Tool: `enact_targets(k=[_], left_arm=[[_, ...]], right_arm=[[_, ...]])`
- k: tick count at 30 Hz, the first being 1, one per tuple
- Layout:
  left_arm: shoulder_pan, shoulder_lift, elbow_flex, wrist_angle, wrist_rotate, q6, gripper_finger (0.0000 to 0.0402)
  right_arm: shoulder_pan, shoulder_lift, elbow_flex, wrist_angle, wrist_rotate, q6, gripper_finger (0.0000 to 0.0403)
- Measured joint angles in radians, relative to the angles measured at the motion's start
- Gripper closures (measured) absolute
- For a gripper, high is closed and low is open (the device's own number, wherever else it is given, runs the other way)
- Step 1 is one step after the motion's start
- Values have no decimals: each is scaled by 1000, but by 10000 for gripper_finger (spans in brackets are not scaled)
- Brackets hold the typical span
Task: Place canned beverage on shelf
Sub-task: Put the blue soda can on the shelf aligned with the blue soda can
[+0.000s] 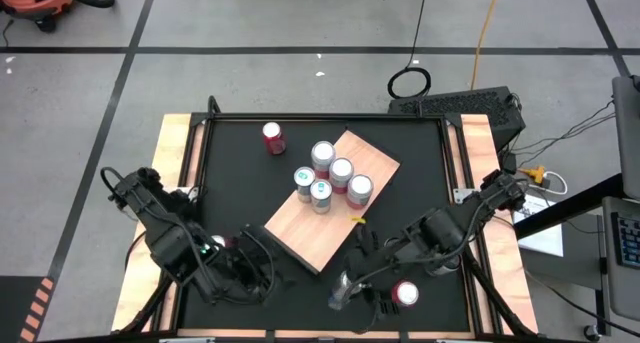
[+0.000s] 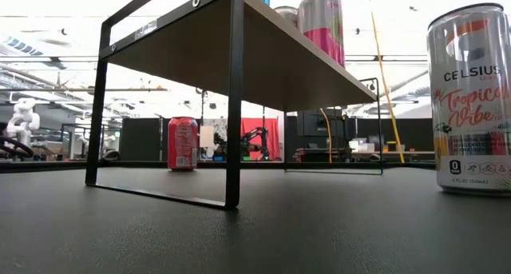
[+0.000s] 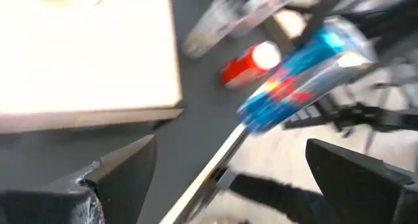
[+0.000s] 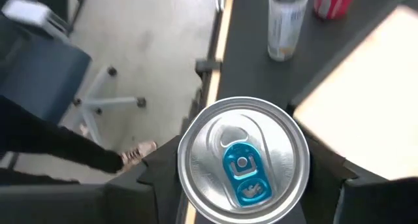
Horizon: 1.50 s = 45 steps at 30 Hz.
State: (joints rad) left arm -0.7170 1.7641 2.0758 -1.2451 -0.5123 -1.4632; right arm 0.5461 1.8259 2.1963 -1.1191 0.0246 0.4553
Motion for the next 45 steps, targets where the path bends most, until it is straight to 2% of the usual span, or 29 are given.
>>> enact_targets(k=[5,18,31,45], left_arm=[[0,0,0,157,-42,236,11],[16,0,0,411,-42,589,11],[17,2,-11,397,13,688,11],[24,2,-11,333,29,659,11]], right_arm=[[-6,0,71,53,-2,-114,198],[-9,0,154,98,-1,-442,198],[-9,-2,160,199,3,-721,197],[-47,-2,160,277,5,-756,197]])
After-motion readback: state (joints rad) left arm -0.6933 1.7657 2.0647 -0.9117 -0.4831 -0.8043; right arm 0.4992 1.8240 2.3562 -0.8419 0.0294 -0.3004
